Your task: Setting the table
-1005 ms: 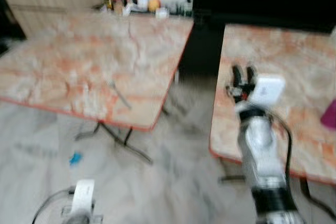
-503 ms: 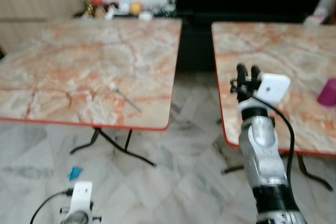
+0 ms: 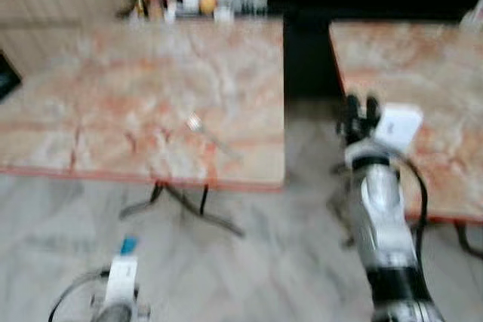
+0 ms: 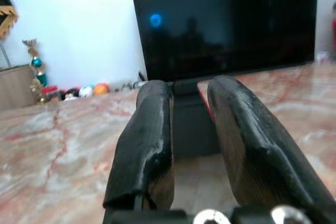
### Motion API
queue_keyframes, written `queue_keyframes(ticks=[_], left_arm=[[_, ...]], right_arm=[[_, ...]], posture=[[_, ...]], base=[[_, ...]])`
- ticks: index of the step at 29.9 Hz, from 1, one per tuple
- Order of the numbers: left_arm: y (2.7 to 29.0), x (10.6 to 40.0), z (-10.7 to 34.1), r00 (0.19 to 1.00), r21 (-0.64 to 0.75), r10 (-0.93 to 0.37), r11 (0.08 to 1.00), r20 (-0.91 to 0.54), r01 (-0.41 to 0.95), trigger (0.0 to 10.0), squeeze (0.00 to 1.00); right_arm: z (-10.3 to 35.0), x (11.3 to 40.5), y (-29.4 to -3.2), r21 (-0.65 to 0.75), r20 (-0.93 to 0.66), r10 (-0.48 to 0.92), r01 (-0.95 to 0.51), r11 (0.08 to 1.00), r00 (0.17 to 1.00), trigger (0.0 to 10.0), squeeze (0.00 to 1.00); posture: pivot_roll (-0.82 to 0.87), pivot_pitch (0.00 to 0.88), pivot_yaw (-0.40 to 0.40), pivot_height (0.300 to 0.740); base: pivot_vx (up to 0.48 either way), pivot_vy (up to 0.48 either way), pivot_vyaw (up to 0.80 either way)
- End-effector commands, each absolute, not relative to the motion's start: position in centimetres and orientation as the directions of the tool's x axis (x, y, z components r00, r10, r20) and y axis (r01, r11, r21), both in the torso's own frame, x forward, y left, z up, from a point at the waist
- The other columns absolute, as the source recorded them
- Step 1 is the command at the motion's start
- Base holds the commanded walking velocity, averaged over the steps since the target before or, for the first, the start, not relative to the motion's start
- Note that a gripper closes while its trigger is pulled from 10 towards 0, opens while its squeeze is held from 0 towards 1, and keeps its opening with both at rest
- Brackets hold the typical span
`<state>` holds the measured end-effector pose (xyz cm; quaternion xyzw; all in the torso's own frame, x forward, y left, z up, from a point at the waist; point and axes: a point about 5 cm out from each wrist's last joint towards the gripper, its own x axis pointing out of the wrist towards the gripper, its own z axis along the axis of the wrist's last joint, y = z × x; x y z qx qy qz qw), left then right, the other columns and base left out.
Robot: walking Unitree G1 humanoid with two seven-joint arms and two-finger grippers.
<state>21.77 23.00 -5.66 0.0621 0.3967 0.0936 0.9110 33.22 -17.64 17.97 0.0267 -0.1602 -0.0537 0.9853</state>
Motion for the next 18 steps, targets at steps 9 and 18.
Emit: queue_keyframes(ticks=[9, 18], left_arm=[[23.63, 21.02, -5.96, 0.645, 0.198, 0.237, 0.971, -0.726, -0.133, 10.0, 0.0], [23.65, 21.06, -5.93, 0.646, 0.199, 0.237, 0.971, -0.725, -0.133, 10.0, 0.0]], right_arm=[[18.49, 33.37, -16.4, 0.07, 0.332, -0.073, 0.052, 0.996, 0.941, 10.0, 0.0], [18.44, 33.39, -16.16, 0.065, 0.332, -0.062, 0.043, 0.997, 0.941, 10.0, 0.0]], posture=[[0.06, 0.0, 0.045, 0.74], [0.06, 0.0, 0.046, 0.74]], base=[[0.0, 0.338, 0.0], [0.0, 0.34, 0.0]])
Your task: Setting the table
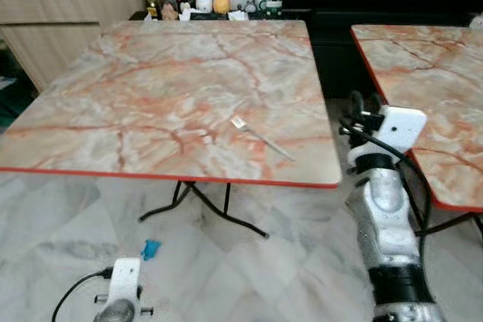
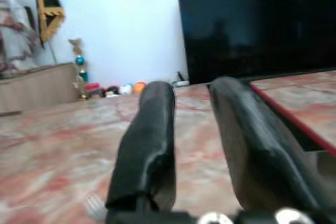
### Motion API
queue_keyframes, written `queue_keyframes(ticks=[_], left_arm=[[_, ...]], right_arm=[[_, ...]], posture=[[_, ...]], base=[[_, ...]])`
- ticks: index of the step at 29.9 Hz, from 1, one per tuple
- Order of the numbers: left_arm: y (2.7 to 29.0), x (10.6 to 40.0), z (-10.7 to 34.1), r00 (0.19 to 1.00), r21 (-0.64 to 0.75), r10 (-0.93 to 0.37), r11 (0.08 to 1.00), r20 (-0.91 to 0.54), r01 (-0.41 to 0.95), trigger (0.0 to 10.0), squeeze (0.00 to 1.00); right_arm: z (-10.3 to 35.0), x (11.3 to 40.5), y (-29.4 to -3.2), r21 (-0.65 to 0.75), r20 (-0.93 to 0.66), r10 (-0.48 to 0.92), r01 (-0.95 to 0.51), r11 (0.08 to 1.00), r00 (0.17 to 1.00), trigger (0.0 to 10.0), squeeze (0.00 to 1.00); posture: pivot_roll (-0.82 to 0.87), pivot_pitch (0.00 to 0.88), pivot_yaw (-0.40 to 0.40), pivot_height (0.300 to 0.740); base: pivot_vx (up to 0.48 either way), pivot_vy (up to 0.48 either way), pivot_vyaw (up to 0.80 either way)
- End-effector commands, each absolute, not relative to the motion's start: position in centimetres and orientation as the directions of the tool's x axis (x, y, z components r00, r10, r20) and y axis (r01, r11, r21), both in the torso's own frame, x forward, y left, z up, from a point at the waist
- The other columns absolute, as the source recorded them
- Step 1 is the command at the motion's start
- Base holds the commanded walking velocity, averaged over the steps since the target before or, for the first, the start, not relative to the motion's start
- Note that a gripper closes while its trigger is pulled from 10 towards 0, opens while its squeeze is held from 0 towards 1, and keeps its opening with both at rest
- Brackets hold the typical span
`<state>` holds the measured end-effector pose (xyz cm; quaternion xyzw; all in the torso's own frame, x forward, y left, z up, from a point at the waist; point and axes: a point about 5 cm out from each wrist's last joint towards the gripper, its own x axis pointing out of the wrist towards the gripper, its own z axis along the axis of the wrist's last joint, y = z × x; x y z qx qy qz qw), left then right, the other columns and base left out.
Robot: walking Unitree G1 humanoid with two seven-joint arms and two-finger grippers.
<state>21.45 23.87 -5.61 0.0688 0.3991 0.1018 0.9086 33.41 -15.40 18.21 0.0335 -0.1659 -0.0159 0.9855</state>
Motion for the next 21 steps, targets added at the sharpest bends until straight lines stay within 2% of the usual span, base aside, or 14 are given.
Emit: queue_keyframes(ticks=[1, 4, 21], left_arm=[[23.64, 21.07, -5.93, 0.647, 0.199, 0.237, 0.971, -0.725, -0.133, 10.0, 0.0], [23.64, 21.09, -5.92, 0.648, 0.199, 0.237, 0.971, -0.724, -0.133, 10.0, 0.0], [23.36, 21.39, -5.78, 0.665, 0.179, 0.221, 0.975, -0.713, -0.131, 10.0, 0.0]], right_arm=[[18.43, 33.38, -16.13, 0.065, 0.332, -0.061, 0.042, 0.997, 0.941, 10.0, 0.0], [18.43, 33.38, -16.05, 0.065, 0.332, -0.058, 0.039, 0.997, 0.942, 10.0, 0.0], [18.44, 33.37, -15.93, 0.044, 0.336, -0.042, 0.029, 0.999, 0.941, 10.0, 0.0]], posture=[[0.06, 0.0, 0.046, 0.74], [0.06, 0.0, 0.046, 0.74], [0.06, 0.0, 0.047, 0.74]], base=[[0.0, 0.337, 0.0], [0.0, 0.304, 0.0], [0.0, 0.0, 0.0]])
